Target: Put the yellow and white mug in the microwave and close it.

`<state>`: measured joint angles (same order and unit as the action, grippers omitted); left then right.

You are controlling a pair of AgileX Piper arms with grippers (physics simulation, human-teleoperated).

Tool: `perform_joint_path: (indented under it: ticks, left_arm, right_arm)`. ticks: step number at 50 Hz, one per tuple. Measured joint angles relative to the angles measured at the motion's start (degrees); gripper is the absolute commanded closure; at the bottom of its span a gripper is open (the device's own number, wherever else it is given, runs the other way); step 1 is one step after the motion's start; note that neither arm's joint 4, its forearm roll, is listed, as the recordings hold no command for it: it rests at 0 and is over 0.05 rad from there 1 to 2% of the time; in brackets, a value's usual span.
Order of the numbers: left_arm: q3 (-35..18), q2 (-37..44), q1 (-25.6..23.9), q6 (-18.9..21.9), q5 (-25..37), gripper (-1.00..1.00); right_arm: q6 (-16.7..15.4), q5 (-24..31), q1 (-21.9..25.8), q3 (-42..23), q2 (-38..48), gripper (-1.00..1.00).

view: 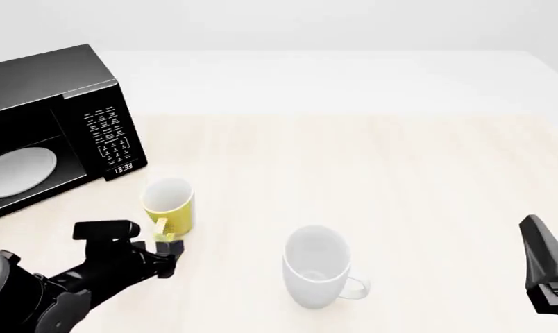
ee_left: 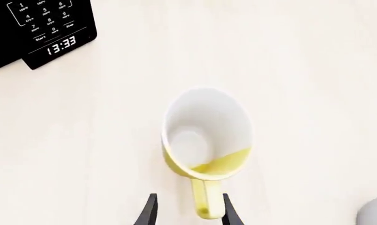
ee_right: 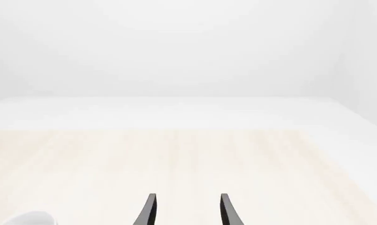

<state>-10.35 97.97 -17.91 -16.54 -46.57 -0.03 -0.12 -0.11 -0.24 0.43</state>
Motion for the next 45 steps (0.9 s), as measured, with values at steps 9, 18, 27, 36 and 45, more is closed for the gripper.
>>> perform_joint_path:
  ticks: [9, 18, 27, 36, 45]
  left_arm:
    - [0.4, 0.3, -0.1, -0.4, -1.1, 1.00]
    - [1.4, -3.5, 1.2, 0.9, 0.3, 1.00]
    - [3.0, -9.7, 3.0, 3.0, 2.7, 1.00]
    - [4.7, -16.3, 6.3, 5.5, 4.7, 1.00]
    - [6.1, -21.4, 10.0, 7.0, 5.9, 1.00]
  right_arm:
    - [0.0, 0.0, 0.0, 0.0, 0.0, -1.00]
    - [0.0, 0.0, 0.0, 0.0, 0.0, -1.00]
    - [0.0, 0.0, 0.0, 0.0, 0.0, -1.00]
    - [0.0, 0.0, 0.0, 0.0, 0.0, -1.00]
    - [0.0, 0.0, 0.0, 0.0, 0.0, -1.00]
